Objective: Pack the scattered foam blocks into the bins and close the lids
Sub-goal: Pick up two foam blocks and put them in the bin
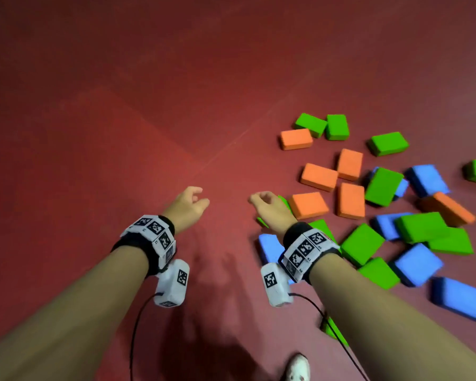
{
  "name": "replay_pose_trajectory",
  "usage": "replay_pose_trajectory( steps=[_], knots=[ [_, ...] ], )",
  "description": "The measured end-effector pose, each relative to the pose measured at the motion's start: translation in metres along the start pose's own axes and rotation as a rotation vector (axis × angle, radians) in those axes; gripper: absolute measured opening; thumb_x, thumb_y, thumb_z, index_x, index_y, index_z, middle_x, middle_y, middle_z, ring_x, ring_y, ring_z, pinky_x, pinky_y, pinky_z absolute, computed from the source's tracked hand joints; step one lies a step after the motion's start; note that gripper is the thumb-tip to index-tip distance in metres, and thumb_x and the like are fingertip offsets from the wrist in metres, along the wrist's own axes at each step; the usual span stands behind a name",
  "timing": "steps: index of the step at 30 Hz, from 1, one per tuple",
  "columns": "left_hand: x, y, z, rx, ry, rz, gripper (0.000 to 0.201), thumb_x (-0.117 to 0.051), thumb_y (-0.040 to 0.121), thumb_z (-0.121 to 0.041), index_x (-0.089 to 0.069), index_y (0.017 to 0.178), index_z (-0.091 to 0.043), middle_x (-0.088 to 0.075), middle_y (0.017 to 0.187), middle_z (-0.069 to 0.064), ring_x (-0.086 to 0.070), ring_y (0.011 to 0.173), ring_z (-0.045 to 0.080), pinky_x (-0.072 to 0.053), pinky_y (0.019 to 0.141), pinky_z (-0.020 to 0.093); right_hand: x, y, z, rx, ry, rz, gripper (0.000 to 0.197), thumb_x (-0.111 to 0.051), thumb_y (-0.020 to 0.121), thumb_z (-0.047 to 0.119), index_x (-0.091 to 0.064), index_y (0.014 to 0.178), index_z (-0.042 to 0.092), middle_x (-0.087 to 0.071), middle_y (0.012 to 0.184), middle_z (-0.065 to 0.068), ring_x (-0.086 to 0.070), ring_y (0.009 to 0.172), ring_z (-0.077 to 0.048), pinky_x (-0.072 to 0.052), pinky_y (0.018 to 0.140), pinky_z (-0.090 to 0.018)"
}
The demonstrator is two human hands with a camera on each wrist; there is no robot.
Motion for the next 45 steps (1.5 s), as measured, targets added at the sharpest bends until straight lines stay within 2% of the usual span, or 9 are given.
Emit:
replay_pose_trajectory(
  steps=[3,8,13,15,19,23,37,42,45],
  knots=[
    [-0.076,0.058,-0.042,-0.034,0.057,0.052,0.046,-0.055,0.097,-0.031,-0.045,0.139,-0.017,-0.048,0.140,0.011,-0.048,0.128,0.023,-0.033,0.111,0.035,0.083,0.052,-0.048,-0.024,0.001,-0.068,0.023,-0.057,0.094,0.037,-0.058,0.109,0.019,-0.060,0.098,0.008,-0.055,0.084,-0.009,-0.055,0.084,-0.033],
    [-0.175,0.142,-0.058,-0.061,0.199,0.118,0.045,-0.055,0.096,-0.028,-0.047,0.139,-0.015,-0.049,0.138,0.011,-0.047,0.127,0.021,-0.031,0.106,0.027,0.160,0.126,-0.131,-0.063,-0.082,-0.111,0.043,-0.055,0.083,0.050,-0.057,0.115,0.021,-0.067,0.116,-0.001,-0.049,0.069,-0.007,-0.034,0.056,-0.022],
    [-0.270,0.235,-0.024,-0.050,0.295,0.187,0.044,-0.056,0.095,-0.025,-0.048,0.137,-0.014,-0.050,0.136,0.014,-0.049,0.125,0.023,-0.033,0.105,0.027,0.203,0.195,-0.234,-0.150,-0.139,-0.199,0.039,-0.057,0.092,0.044,-0.057,0.124,0.021,-0.062,0.124,0.002,-0.063,0.089,-0.016,-0.048,0.066,-0.027],
    [-0.304,0.266,-0.004,-0.042,0.330,0.234,0.045,-0.056,0.094,-0.025,-0.048,0.137,-0.015,-0.050,0.135,0.014,-0.049,0.125,0.024,-0.033,0.105,0.028,0.211,0.218,-0.271,-0.206,-0.156,-0.207,0.044,-0.056,0.091,0.046,-0.056,0.128,0.021,-0.060,0.127,0.003,-0.065,0.089,-0.019,-0.050,0.067,-0.029],
    [-0.373,0.316,0.042,-0.041,0.425,0.316,0.048,-0.057,0.092,-0.028,-0.046,0.137,-0.016,-0.049,0.134,0.015,-0.050,0.123,0.027,-0.035,0.104,0.030,0.222,0.264,-0.337,-0.254,-0.224,-0.261,0.049,-0.057,0.093,0.041,-0.055,0.134,0.015,-0.057,0.138,-0.009,-0.054,0.126,-0.023,-0.042,0.100,-0.031],
    [-0.436,0.354,0.087,-0.034,0.511,0.389,0.057,-0.059,0.090,-0.030,-0.040,0.141,-0.013,-0.042,0.138,0.015,-0.047,0.125,0.029,-0.035,0.105,0.031,0.215,0.308,-0.405,-0.309,-0.239,-0.296,0.053,-0.059,0.091,0.042,-0.053,0.136,0.014,-0.052,0.141,-0.014,-0.047,0.132,-0.025,-0.037,0.109,-0.034],
    [-0.581,0.479,0.207,-0.057,0.895,0.439,0.109,-0.069,0.074,-0.067,-0.018,0.149,-0.005,-0.034,0.147,0.018,-0.034,0.138,0.032,-0.030,0.110,0.037,0.191,0.451,-0.609,-0.439,-0.508,-0.354,0.085,-0.067,0.084,0.054,-0.034,0.147,0.008,-0.037,0.146,-0.021,-0.037,0.135,-0.038,-0.032,0.113,-0.044],
    [-0.620,0.526,0.252,-0.100,0.853,0.550,0.125,-0.076,0.053,-0.075,-0.023,0.147,-0.012,-0.047,0.141,0.006,-0.050,0.127,0.028,-0.043,0.102,0.037,0.211,0.502,-0.656,-0.511,-0.670,-0.380,0.106,-0.074,0.079,0.056,-0.015,0.153,0.008,-0.020,0.154,-0.019,-0.026,0.140,-0.040,-0.027,0.114,-0.045],
    [-0.624,0.554,0.281,-0.095,0.817,0.602,0.126,-0.077,0.036,-0.084,-0.038,0.139,-0.023,-0.056,0.131,-0.009,-0.058,0.119,0.014,-0.047,0.100,0.034,0.216,0.520,-0.680,-0.551,-0.741,-0.327,0.123,-0.079,0.073,0.058,0.000,0.156,0.014,-0.016,0.155,-0.017,-0.025,0.140,-0.041,-0.031,0.111,-0.049]
  ],
)
Point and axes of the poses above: each hand's wrist, its own y-axis towards the middle knuckle, its own x-axis out of the back of the hand, z = x × y, the point moved 8 cm from there along y, towards the middle knuckle
